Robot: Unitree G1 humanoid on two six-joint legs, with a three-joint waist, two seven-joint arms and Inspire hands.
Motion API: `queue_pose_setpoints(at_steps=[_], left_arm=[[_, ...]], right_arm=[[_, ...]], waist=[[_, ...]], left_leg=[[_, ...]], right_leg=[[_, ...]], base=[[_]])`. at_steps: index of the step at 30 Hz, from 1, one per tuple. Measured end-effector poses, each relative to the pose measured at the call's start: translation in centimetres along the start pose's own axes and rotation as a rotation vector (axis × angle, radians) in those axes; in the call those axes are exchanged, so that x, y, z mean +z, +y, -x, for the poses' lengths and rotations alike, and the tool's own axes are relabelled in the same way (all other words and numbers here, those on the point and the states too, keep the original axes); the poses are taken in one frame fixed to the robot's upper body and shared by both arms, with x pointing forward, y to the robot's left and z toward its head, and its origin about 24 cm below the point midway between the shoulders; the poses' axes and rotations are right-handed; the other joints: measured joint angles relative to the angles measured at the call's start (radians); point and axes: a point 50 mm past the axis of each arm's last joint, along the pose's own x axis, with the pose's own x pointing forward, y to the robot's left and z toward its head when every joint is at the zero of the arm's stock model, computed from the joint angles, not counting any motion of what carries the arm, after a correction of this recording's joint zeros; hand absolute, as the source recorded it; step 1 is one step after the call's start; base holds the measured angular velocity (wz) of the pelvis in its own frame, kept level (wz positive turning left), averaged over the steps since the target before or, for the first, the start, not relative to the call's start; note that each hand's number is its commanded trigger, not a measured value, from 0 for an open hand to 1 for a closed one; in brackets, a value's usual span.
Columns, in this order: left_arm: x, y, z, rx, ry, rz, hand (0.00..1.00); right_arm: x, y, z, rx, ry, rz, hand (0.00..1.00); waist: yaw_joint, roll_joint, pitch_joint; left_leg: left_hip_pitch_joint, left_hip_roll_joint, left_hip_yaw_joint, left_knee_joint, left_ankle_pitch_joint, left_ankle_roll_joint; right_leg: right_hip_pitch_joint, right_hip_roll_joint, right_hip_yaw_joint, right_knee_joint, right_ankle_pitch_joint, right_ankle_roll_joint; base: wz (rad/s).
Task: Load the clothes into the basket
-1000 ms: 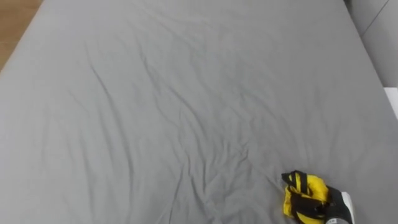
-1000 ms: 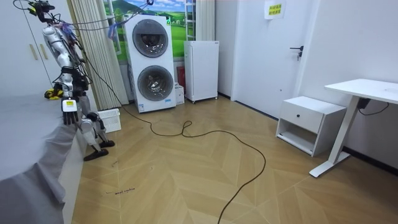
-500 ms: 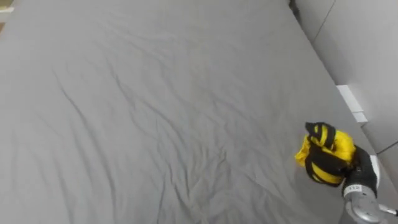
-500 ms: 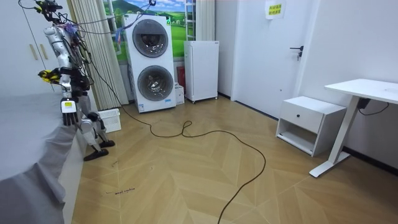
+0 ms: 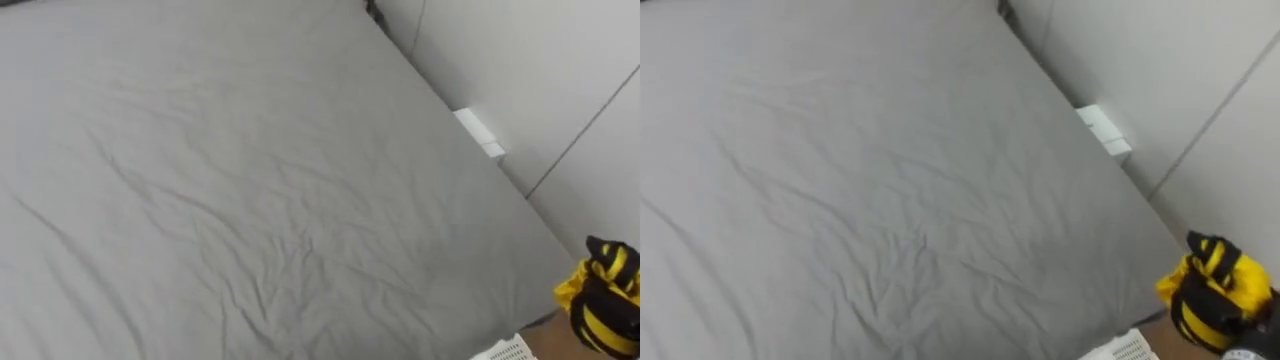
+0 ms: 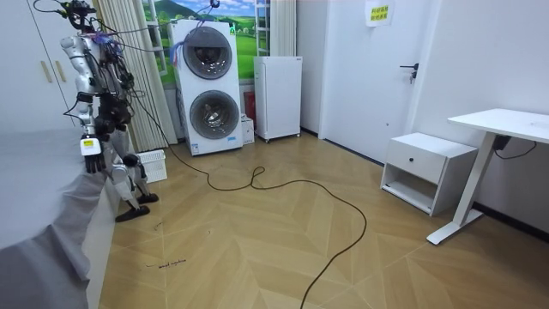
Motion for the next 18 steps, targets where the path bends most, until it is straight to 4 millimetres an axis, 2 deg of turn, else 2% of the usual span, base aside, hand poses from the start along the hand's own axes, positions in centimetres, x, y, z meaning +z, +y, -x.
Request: queue_pose_setpoints(at_steps=[3,5,6,9,10,11,16,18], left_arm=[[-0.3,0.1,0.0,0.002,0.014,0.003,0.00],[-0.6,0.0,0.0,0.000,0.031,-0.010,0.00],[-0.7,-0.1,0.0,-0.002,0.035,-0.019,0.00],[-0.8,-0.5,0.0,-0.017,0.041,-0.037,0.00],[-0.8,-0.8,0.0,-0.027,0.045,-0.045,0.00],[-0.8,-1.2,0.0,-0.040,0.050,-0.042,0.00],[0.3,-2.3,0.0,-0.066,0.047,-0.062,0.00],[1.1,-2.6,0.1,-0.073,0.032,-0.062,0.00]], right_arm=[[-1.2,-0.6,-0.1,-0.025,0.053,0.013,1.00],[-1.6,-0.7,-0.2,-0.035,0.069,0.020,1.00],[-1.7,-0.6,-0.2,-0.039,0.073,0.019,1.00],[-1.3,0.1,-0.6,-0.056,0.075,0.009,1.00],[-1.0,0.4,-0.7,-0.058,0.067,0.004,1.00],[-0.7,0.9,-0.9,-0.054,0.068,0.001,1.00],[-0.5,2.7,-1.7,-0.060,0.108,-0.017,1.00],[-0.2,3.2,-1.9,-0.062,0.115,-0.022,1.00]], waist=[[-0.020,0.006,-0.0003],[-0.023,0.020,-0.0013],[-0.024,0.025,-0.0012],[-0.042,0.054,-0.0010],[-0.050,0.071,-0.0039],[-0.066,0.085,-0.0013],[-0.071,0.120,-0.0014],[-0.072,0.132,0.0029]], left_leg=[[-0.016,0.006,0.021,0.003,-0.003,-0.004],[-0.024,0.018,0.067,0.002,-0.004,-0.005],[-0.030,0.021,0.073,0.004,-0.005,-0.005],[-0.080,0.026,0.096,0.019,-0.007,-0.005],[-0.105,0.026,0.103,0.028,-0.005,-0.001],[-0.128,0.025,0.106,0.037,-0.006,0.001],[-0.233,0.025,0.147,0.067,-0.009,0.007],[-0.283,0.024,0.149,0.092,-0.010,0.012]], right_leg=[[-0.027,0.006,0.019,0.011,0.005,0.000],[-0.049,0.015,0.048,0.012,0.018,-0.005],[-0.056,0.016,0.054,0.012,0.021,-0.005],[-0.125,0.023,0.085,0.042,0.029,-0.008],[-0.157,0.023,0.093,0.058,0.029,-0.008],[-0.185,0.023,0.096,0.074,0.029,-0.007],[-0.327,0.024,0.126,0.151,0.025,-0.003],[-0.380,0.022,0.126,0.183,0.023,-0.002]], base=[[-0.23],[-0.38],[-0.36],[-0.31],[-0.21],[-0.21],[-0.25],[-0.05]])
